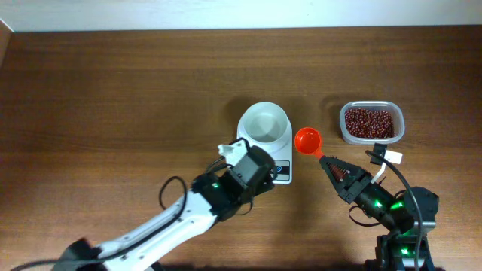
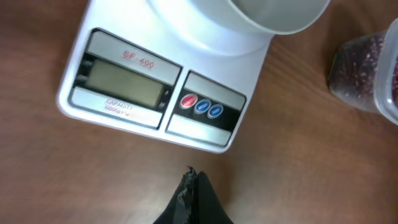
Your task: Scoop and weigh 50g on scale
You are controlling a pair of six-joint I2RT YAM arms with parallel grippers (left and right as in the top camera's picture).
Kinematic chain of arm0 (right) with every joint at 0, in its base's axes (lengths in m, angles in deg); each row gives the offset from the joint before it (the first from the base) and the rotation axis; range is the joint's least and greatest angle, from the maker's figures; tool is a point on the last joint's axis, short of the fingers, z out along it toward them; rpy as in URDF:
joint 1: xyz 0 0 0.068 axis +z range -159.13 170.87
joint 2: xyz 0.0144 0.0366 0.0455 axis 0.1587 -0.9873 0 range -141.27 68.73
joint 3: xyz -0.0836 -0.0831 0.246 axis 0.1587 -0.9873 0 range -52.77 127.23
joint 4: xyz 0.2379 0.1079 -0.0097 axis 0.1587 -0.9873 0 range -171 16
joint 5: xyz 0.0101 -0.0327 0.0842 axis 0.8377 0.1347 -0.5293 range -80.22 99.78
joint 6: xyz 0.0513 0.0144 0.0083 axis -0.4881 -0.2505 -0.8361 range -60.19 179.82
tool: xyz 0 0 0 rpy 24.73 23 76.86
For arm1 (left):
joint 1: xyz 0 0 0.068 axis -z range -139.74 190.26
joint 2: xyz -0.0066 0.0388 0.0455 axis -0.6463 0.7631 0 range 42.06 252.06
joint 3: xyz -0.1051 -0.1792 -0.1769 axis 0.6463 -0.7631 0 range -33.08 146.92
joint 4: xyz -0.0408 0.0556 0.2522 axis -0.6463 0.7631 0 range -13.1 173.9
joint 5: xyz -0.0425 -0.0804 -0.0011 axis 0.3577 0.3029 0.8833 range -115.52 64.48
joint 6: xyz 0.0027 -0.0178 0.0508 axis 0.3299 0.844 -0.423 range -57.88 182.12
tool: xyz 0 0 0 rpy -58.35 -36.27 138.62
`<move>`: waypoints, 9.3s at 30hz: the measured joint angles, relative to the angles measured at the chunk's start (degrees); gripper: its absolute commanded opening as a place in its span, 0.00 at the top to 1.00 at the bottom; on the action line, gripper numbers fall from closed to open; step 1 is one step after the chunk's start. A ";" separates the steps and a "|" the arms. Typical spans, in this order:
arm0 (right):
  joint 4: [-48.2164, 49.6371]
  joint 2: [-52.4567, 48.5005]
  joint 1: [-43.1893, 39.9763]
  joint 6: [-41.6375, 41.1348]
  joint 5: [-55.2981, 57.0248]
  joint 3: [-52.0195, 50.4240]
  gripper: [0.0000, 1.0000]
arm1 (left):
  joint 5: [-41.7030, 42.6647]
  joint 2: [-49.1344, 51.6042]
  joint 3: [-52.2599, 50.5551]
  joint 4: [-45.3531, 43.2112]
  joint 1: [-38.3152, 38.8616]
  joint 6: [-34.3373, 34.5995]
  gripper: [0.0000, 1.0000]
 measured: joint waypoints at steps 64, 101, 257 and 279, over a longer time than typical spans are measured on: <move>-0.39 0.00 0.00 -0.44 -0.04 0.00 0.96 | -7.13 18.99 0.39 -17.75 0.90 -6.51 1.00; -1.09 -1.16 0.00 -0.42 2.21 0.00 0.96 | -24.00 -13.73 1.79 11.06 0.92 -24.22 1.00; 1.84 -14.19 0.00 -5.40 -1.55 0.00 0.96 | 25.68 -19.54 19.39 36.65 -28.85 -99.06 0.01; 1.68 -14.19 0.00 -5.38 -1.55 0.00 0.96 | 28.87 -19.54 19.39 36.54 -28.85 -98.53 0.01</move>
